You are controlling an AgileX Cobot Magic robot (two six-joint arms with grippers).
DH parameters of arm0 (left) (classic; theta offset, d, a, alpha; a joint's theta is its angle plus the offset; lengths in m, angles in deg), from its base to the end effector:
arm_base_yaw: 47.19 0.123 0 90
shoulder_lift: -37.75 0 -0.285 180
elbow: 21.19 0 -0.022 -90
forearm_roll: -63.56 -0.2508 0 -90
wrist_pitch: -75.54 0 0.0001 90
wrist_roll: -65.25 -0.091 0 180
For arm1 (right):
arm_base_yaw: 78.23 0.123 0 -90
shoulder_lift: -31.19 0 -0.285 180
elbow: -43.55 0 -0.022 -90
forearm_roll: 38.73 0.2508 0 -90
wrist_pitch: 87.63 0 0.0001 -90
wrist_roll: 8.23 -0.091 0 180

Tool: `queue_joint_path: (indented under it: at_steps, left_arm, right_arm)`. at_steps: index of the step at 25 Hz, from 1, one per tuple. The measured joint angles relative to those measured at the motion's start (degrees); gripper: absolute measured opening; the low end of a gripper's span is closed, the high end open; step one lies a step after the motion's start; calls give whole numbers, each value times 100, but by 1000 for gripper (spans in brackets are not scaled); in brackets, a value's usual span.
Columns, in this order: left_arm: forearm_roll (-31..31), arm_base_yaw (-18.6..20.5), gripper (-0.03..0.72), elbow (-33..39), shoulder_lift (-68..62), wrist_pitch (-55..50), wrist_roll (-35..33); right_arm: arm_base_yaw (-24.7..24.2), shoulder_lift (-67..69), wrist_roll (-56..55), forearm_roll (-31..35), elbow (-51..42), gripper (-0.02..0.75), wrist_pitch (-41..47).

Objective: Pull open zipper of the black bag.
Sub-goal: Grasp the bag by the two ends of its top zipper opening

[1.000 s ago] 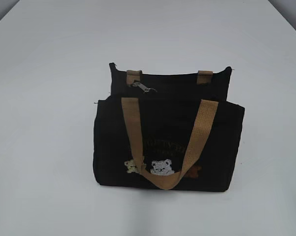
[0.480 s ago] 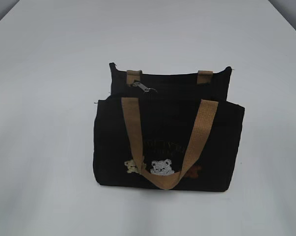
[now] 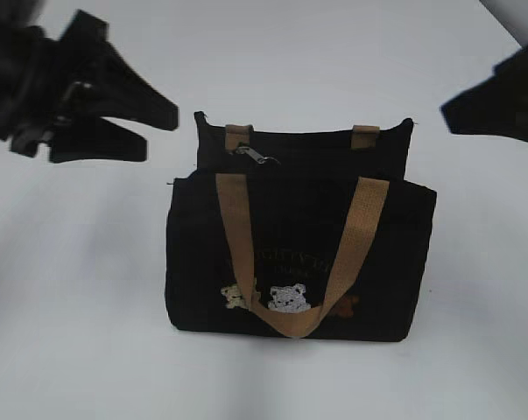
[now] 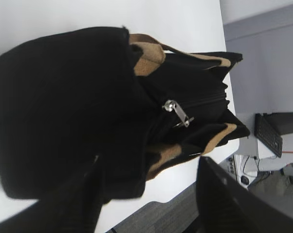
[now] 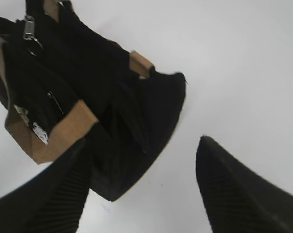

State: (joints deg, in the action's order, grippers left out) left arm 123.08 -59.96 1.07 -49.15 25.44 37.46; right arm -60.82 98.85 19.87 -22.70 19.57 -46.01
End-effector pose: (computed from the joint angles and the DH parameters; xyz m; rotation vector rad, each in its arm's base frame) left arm 0.2521 -0.1189 0.2934 0.1848 2.4611 -1.1329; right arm 0.1947 0.0786 0.3413 -0.7509 2.1754 0.2254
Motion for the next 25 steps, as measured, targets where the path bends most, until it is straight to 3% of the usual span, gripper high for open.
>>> queue_joint_path:
  at_steps: [5, 12, 15, 20, 25]
  left_arm:
    - [-103, -601, 449, -1116, -1368, 1, 4]
    - [-178, -644, 426, -1837, -2378, 87, 36]
    - [-184, -650, 339, -1988, -2616, 182, 36]
    - [-255, -673, 70, -2148, -2739, 268, 31]
    - [-418, -678, 34, -2349, -2739, 219, 31]
  right_arm:
    - [649, 1309, 285, 12, 901, 510, 0]
    - [1161, 2577, 886, 12, 1920, 507, -41]
    - [1219, 3021, 1069, 19, 2250, 507, -56]
    - [1219, 3581, 1217, 36, 2561, 482, -66]
    - [1379, 3777, 1387, 53, 2635, 443, 58]
